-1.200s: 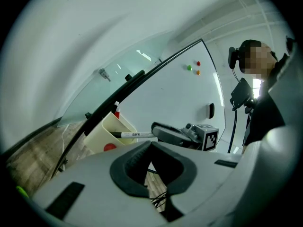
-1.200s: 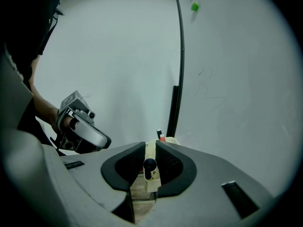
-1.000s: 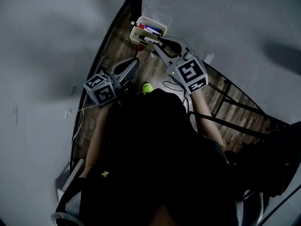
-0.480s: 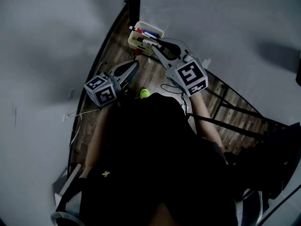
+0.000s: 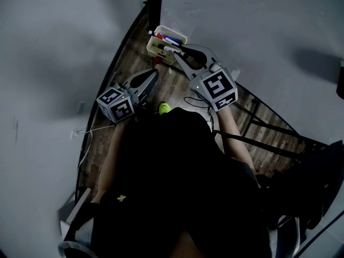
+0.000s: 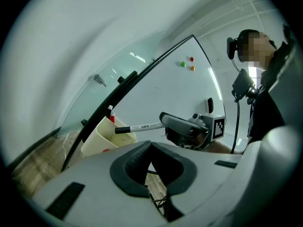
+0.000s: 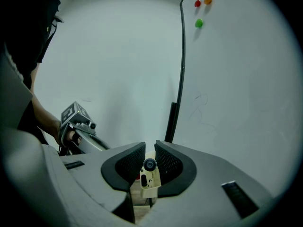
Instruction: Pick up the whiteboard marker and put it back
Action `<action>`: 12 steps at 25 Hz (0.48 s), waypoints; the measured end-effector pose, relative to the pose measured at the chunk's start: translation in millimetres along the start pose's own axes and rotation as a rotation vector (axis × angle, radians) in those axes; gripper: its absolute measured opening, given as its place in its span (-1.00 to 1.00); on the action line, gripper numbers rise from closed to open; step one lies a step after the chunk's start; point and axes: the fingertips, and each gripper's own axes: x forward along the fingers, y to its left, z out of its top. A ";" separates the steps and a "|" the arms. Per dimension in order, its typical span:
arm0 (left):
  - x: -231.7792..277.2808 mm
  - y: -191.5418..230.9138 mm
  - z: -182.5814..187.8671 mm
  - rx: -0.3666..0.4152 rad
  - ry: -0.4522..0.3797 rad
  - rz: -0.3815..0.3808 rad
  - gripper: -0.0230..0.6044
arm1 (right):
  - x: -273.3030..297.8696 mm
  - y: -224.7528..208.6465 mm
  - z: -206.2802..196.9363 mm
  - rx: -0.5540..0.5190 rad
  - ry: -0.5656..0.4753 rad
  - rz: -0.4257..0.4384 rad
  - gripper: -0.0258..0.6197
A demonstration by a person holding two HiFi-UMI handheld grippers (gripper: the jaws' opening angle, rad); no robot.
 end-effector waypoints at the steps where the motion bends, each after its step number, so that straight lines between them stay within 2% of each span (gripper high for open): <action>1: -0.2 0.5 -0.4 0.003 0.003 0.005 -0.91 | -0.2 0.1 0.2 0.001 -0.001 0.000 -0.71; 5: -2.2 4.3 -0.7 -0.037 -0.016 -0.002 -0.91 | -0.3 1.5 1.1 0.003 -0.004 -0.001 -0.71; 12: -2.8 6.7 0.3 -0.046 -0.021 0.003 -0.91 | -1.1 -0.6 0.4 0.005 -0.002 -0.005 -0.71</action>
